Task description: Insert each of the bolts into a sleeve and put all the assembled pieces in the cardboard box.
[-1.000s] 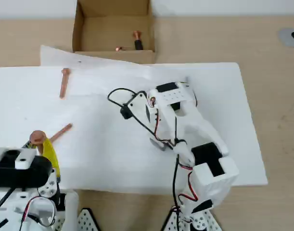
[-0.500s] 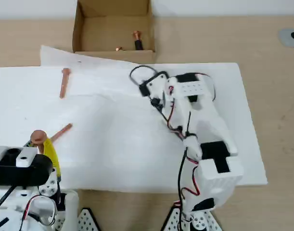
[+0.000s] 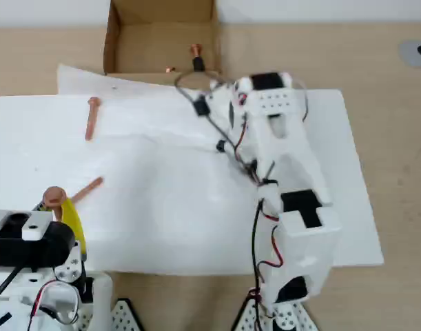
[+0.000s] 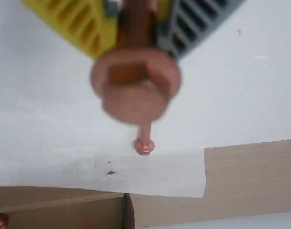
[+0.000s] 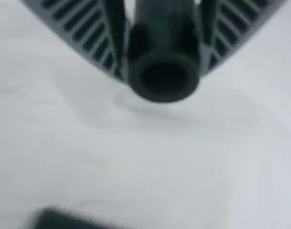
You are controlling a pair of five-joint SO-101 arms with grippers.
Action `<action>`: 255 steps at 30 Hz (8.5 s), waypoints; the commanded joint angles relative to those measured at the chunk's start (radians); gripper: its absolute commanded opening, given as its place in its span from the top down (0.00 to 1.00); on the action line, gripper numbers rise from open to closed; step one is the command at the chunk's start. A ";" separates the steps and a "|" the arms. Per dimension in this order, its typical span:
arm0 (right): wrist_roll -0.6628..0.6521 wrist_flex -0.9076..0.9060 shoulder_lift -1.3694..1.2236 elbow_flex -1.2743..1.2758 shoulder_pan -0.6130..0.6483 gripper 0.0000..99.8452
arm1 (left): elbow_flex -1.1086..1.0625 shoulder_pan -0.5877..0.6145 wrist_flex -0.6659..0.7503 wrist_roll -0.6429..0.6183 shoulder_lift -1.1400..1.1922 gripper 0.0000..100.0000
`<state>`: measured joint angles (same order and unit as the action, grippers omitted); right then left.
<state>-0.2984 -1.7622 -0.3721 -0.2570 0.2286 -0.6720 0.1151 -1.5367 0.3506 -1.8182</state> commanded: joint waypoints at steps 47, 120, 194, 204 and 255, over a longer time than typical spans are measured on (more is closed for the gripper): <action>0.494 0.766 1.730 1.113 0.417 0.99 | -0.347 -0.569 0.879 -0.273 0.028 1.00; 0.428 1.229 1.745 1.501 0.588 0.99 | -0.647 -0.509 1.023 -0.394 0.022 0.99; 0.430 1.246 1.745 1.521 0.587 0.99 | -0.652 -0.413 0.878 -0.586 0.021 0.85; 0.431 1.364 1.685 1.425 0.472 0.99 | -0.333 -0.505 0.516 -0.585 0.025 0.85; 0.588 0.901 -0.880 -1.251 0.067 0.99 | -0.509 0.137 0.789 -0.232 0.565 0.85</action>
<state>0.3000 -0.8493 -1.2697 -1.4262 0.3099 -1.1861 0.2424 -0.7557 0.1112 -1.2551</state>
